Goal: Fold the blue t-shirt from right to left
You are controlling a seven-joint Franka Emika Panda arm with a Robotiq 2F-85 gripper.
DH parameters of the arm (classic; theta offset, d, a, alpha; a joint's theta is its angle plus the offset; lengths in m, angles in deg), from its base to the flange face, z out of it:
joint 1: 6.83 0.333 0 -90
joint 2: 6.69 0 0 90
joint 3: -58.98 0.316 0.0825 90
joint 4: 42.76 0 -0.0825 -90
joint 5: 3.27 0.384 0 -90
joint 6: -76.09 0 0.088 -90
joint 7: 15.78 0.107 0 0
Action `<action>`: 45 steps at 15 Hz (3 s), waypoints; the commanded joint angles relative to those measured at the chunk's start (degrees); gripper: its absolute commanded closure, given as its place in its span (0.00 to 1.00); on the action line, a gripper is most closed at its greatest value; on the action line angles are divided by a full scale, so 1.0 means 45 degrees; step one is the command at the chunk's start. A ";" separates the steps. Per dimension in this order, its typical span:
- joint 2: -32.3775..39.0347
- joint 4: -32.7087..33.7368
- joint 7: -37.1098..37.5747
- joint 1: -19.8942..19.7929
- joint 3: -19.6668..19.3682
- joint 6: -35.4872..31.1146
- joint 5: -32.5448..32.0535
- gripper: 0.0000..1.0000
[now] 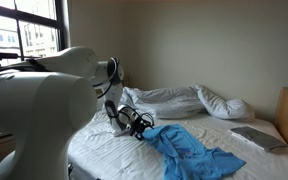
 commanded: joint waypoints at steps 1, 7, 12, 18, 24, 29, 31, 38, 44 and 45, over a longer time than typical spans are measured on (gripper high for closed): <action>0.0317 0.0569 -0.0558 -0.0921 0.0907 0.1000 0.0066 0.25; -0.0140 0.0335 -0.2272 -0.1824 0.2217 0.1406 0.0627 0.59; -0.0133 0.0501 -0.3368 -0.2113 0.2573 0.1494 0.1503 0.92; -0.0226 0.0779 -0.4460 -0.2291 0.2802 0.1629 0.2692 0.96; -0.0201 0.2488 -0.7792 -0.3135 0.3512 0.3195 0.5953 0.95; -0.0179 0.4729 -1.1492 -0.3867 0.3580 0.5947 0.9213 0.95; -0.0067 0.5735 -1.2791 -0.4129 0.3404 0.7366 1.0303 0.94; 0.0569 0.8812 -1.4293 -0.4852 0.3283 1.2485 1.2290 0.94; 0.0097 0.7998 -1.3942 -0.5016 0.4430 0.9840 1.2909 0.58; 0.0099 0.7729 -1.3366 -0.4803 0.4363 0.8852 1.2765 0.53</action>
